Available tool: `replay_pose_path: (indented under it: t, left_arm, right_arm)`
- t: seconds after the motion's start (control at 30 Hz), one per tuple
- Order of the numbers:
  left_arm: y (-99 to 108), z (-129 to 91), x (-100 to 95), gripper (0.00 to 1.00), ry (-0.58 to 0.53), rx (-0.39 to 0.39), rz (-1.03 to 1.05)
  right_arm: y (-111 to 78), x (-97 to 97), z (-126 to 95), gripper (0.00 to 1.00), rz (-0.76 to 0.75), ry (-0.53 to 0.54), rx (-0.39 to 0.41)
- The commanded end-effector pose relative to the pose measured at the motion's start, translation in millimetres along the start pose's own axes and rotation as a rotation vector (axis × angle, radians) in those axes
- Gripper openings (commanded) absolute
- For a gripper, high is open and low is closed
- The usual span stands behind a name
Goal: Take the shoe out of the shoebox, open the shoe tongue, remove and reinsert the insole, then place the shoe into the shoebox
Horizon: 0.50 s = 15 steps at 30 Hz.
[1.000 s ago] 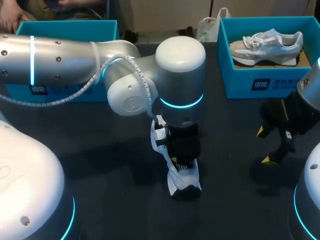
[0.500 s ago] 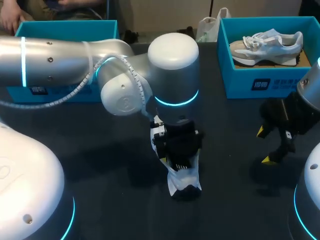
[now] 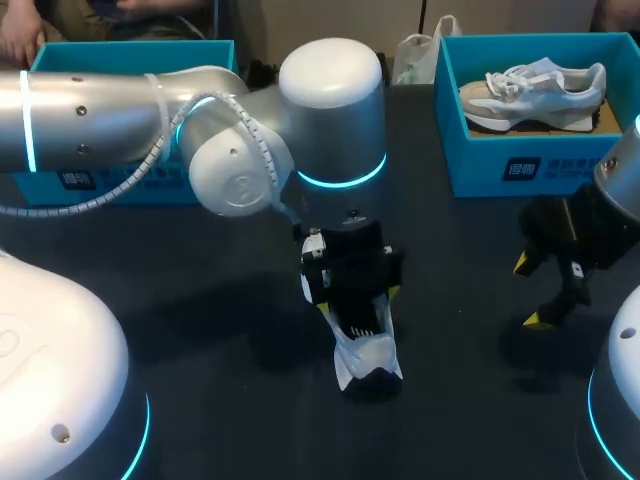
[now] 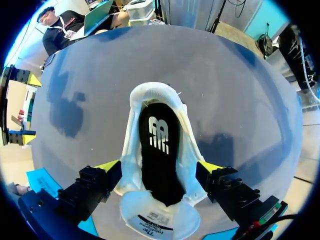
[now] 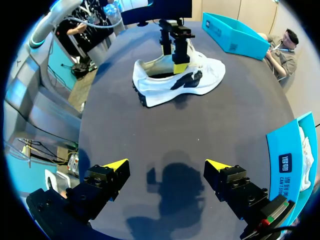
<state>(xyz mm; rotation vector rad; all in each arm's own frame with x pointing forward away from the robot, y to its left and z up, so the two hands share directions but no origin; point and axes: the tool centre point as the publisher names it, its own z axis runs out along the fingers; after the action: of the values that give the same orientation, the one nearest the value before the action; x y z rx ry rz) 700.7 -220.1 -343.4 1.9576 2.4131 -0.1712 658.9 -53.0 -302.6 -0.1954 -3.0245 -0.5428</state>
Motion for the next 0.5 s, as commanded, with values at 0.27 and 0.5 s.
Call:
replay_pose_path:
  t: [0.27, 0.5]
  left_arm:
    - [9, 2, 2.6, 1.0, 0.018, -0.005, -0.009]
    - [23, 8, 4.3, 1.0, 0.036, -0.002, -0.034]
  right_arm:
    - [0.4, 0.7, 1, 1.0, 0.001, -0.002, 0.003]
    - [0.4, 0.7, 1, 1.0, 0.001, -0.002, 0.003]
